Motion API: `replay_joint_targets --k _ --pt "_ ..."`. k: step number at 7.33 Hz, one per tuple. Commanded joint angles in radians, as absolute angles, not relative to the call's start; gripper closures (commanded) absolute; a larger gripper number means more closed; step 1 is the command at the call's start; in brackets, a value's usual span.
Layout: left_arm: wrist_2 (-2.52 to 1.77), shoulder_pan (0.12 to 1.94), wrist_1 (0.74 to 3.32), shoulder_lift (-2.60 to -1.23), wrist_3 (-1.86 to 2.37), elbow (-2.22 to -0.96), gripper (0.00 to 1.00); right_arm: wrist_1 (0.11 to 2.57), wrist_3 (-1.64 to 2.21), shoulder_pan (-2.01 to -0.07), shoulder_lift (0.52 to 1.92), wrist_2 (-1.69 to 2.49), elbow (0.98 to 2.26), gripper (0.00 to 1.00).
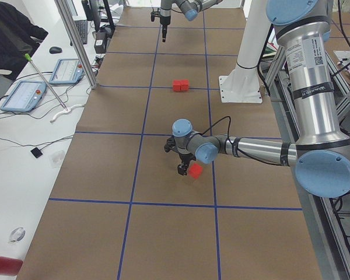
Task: Form red blocks into L shape at center
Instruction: 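Lower the left gripper onto the red cube near the table edge and grasp it, then carry the cube with the left gripper toward the two stacked center cubes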
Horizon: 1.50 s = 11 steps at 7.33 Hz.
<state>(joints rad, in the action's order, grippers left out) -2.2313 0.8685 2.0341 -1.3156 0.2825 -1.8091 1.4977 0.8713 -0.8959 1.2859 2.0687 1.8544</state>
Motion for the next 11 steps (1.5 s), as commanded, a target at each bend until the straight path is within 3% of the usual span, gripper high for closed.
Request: replay_joint_targets --k 1,3,4,5,7,11 --pt "-2.235 0.844 2.033 -1.315 0.293 -1.799 0.00 1.497 0.871 -0.896 1.285 2.069 1.853 0.00" --pt "-2.237 0.836 2.033 -1.315 0.291 -1.795 0.01 1.497 0.871 -0.896 1.285 2.069 1.853 0.00" --pt "-2.237 0.836 2.034 -1.315 0.293 -1.793 0.57 1.497 0.871 -0.896 1.285 2.069 1.853 0.00" --pt "-2.230 0.835 2.033 -1.315 0.293 -1.792 1.00 1.497 0.871 -0.896 1.285 2.069 1.853 0.00" --pt "-2.235 0.834 2.031 -1.324 0.299 -1.801 1.00 1.497 0.870 -0.896 1.285 2.069 1.853 0.00" --pt "-2.252 0.818 1.876 -1.609 0.885 -1.844 1.00 1.497 0.871 -0.897 1.285 2.069 1.855 0.00"
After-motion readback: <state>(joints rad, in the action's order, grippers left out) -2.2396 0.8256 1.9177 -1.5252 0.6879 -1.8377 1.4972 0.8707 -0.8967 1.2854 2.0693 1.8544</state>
